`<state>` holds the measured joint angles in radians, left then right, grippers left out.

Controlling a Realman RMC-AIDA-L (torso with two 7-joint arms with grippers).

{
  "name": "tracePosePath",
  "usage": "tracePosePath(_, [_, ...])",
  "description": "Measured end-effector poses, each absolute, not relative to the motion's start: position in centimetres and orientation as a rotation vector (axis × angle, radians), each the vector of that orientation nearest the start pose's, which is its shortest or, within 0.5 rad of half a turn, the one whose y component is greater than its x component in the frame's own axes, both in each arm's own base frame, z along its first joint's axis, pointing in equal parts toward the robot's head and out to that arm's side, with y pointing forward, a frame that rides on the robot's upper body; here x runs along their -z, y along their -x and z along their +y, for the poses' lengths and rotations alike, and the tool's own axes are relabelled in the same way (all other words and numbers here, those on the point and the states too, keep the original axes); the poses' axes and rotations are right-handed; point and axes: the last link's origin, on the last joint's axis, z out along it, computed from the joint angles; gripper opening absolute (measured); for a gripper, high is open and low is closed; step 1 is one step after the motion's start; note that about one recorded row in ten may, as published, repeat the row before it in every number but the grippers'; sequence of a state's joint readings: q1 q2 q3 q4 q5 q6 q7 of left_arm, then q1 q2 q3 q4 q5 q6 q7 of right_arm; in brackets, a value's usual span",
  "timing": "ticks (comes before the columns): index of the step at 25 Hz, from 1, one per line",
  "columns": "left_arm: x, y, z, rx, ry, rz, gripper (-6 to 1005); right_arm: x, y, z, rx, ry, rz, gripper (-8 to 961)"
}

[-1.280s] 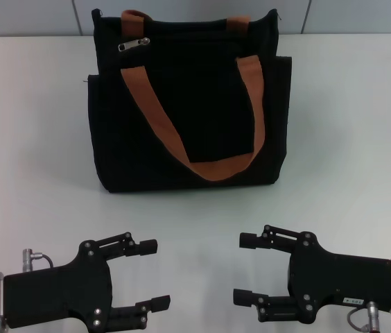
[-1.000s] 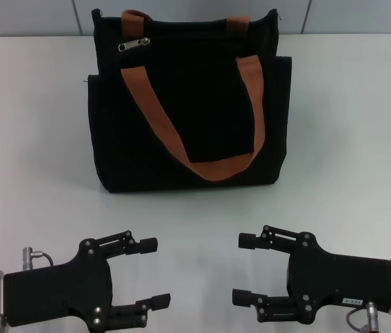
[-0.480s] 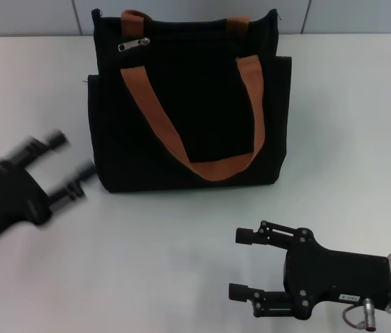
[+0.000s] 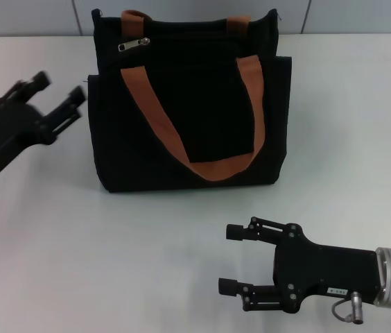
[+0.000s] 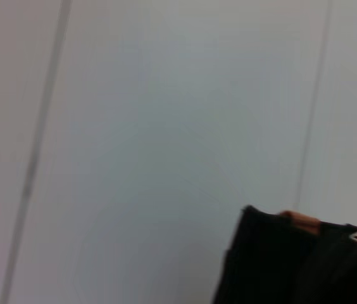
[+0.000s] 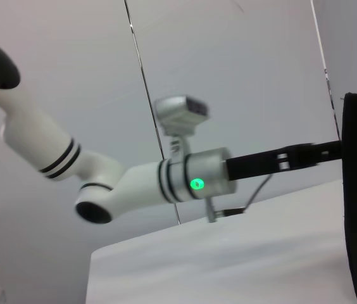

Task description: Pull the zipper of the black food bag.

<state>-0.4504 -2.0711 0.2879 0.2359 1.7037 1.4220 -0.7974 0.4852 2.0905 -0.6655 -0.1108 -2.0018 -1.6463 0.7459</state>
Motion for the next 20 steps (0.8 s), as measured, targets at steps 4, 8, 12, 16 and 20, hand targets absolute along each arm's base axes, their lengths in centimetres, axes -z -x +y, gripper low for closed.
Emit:
tracePosePath(4, [0.5,30.2,32.7,0.951,2.124,-0.554,771,8.5,-26.8,23.1,-1.041,2.830,0.403,819])
tracePosePath(8, [0.9,29.1,33.3,0.968,2.173,-0.528,771,8.5,-27.0,23.0,-1.036,2.827,0.414,820])
tracePosePath(12, [0.7,28.6,34.3,0.979,2.116,-0.530,770,8.6,-27.0,23.0,-1.038,2.823,0.419,820])
tracePosePath(16, [1.0,28.2,35.0,0.988,2.079,-0.545,770,8.5,-26.9,23.1,-1.050,2.806,0.421,820])
tracePosePath(20, [0.9,28.1,35.1,1.027,2.022,-0.560,770,8.6,-26.7,23.1,-1.067,2.774,0.375,820])
